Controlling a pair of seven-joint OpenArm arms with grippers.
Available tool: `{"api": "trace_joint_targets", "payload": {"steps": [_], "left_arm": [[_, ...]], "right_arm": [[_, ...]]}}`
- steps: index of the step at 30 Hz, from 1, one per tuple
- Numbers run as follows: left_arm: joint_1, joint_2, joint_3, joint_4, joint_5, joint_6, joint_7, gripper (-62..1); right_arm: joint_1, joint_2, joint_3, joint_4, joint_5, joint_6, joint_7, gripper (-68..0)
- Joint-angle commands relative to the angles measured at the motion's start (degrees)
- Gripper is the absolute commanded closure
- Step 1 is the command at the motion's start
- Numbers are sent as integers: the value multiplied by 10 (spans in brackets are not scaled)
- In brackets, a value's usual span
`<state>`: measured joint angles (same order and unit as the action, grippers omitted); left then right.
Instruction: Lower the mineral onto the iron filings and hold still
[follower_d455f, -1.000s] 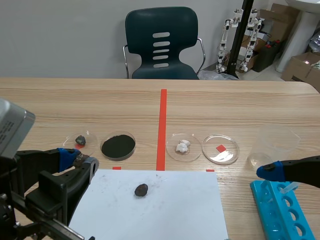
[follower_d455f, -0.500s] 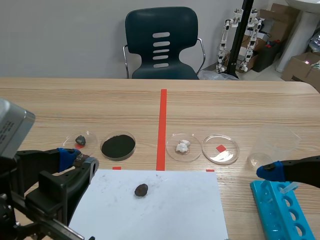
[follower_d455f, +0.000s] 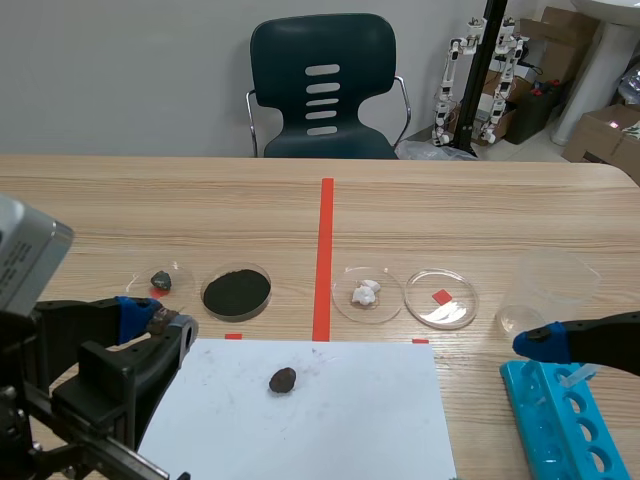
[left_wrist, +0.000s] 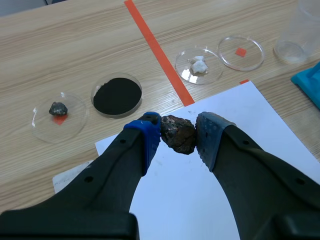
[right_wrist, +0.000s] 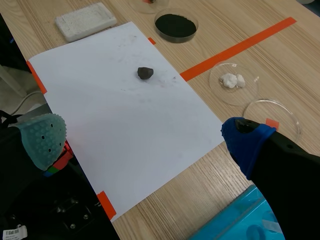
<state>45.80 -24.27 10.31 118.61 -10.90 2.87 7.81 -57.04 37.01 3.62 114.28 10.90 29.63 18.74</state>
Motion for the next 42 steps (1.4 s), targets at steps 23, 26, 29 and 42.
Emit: {"api": "trace_joint_targets", "payload": {"steps": [23, 26, 29, 42], "left_arm": [[-344, 122, 61, -242, -35, 63, 233, -160], [-410, 147, 71, -299, -35, 86, 251, -160], [-472, 172, 70, -354, -35, 86, 273, -160], [-643, 244, 70, -580, -34, 98, 325, -160]], "right_arm": [[1, 7, 1, 3, 6, 0, 7, -679], [1, 7, 1, 3, 6, 0, 7, -679], [1, 7, 1, 3, 6, 0, 7, -679], [1, 7, 1, 3, 6, 0, 7, -679]]}}
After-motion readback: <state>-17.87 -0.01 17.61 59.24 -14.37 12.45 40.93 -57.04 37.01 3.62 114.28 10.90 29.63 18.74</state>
